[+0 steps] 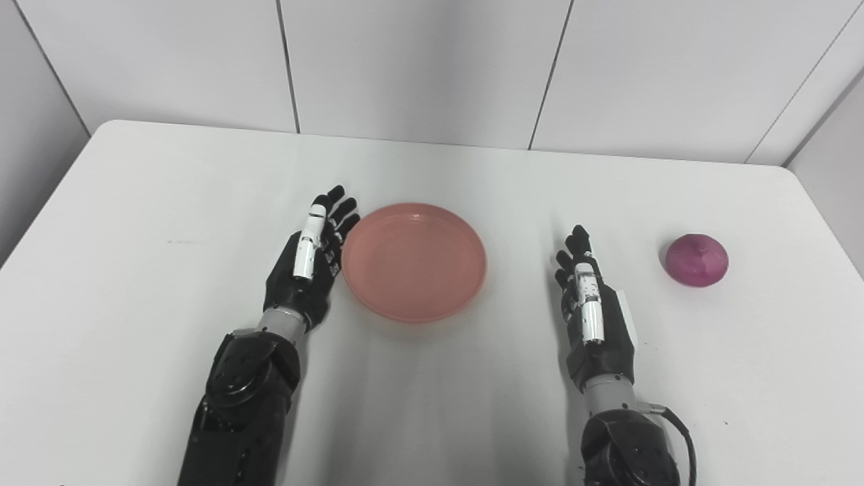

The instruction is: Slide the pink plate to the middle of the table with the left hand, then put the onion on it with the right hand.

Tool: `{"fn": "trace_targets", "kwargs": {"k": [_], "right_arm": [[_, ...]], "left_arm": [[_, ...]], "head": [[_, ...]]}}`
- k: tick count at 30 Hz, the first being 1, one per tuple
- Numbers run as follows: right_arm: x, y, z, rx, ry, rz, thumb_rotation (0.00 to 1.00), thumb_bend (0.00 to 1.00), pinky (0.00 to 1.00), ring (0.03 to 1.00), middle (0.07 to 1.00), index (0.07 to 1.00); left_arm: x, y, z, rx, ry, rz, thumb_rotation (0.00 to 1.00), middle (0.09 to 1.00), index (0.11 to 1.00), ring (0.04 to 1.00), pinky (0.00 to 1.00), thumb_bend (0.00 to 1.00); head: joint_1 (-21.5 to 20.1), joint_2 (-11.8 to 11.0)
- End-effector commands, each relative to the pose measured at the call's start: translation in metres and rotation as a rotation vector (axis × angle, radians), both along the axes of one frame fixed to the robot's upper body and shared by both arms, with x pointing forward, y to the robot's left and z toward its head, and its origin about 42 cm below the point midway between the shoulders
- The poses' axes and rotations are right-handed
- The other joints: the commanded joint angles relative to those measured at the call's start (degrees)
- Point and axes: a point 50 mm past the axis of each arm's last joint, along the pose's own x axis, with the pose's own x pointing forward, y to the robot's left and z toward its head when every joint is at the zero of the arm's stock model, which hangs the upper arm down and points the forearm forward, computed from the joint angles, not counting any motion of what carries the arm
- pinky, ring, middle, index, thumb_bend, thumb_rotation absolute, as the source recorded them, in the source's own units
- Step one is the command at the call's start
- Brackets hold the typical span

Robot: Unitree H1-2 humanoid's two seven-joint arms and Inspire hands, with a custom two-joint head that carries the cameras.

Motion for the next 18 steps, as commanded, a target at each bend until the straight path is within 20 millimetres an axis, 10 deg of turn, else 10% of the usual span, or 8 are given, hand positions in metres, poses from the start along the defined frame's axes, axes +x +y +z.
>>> {"fn": "trace_targets", "kwargs": {"k": [1, 18], "right_arm": [[0.005, 0.005, 0.015, 0.021, -0.059, -0.002, 1.00, 0.26, 1.00, 0.991, 0.999, 1.000], [0.004, 0.006, 0.015, 0.023, -0.053, 0.001, 1.00, 0.27, 1.00, 0.992, 1.000, 1.000]], "left_arm": [[-0.004, -0.009, 0.008, -0.005, -0.042, -0.051, 1.00, 0.958, 0.943, 0.953, 0.94, 0.46], [-0.020, -0.031, 0.000, -0.041, -0.067, -0.107, 1.00, 0.961, 0.942, 0.953, 0.96, 0.45]], "head": [[0.00, 0.01], [0.19, -0.34]]}}
